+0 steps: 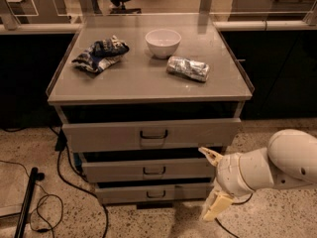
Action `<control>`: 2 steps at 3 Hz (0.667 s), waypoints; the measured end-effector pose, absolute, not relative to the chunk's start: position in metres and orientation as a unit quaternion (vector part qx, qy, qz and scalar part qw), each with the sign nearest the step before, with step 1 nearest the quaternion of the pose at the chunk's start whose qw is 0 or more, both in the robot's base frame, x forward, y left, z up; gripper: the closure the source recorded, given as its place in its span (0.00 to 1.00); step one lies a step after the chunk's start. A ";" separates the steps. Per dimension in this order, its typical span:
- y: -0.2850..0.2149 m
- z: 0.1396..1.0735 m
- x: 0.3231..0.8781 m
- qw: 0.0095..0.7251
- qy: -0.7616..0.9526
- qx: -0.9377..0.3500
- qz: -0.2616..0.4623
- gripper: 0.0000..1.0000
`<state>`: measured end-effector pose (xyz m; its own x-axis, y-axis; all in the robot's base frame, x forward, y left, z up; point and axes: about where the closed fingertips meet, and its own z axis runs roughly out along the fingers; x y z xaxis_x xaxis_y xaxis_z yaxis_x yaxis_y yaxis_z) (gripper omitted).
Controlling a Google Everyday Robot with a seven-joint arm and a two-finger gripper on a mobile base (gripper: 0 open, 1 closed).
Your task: Open middle drawer
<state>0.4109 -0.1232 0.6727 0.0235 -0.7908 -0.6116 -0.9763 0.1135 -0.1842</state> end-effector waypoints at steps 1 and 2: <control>-0.148 0.640 0.433 0.314 0.684 -0.643 0.142 0.00; -0.148 0.640 0.433 0.314 0.684 -0.643 0.142 0.00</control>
Offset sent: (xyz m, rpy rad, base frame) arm 0.0350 -0.0456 -0.0465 0.0030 -0.0382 -0.0497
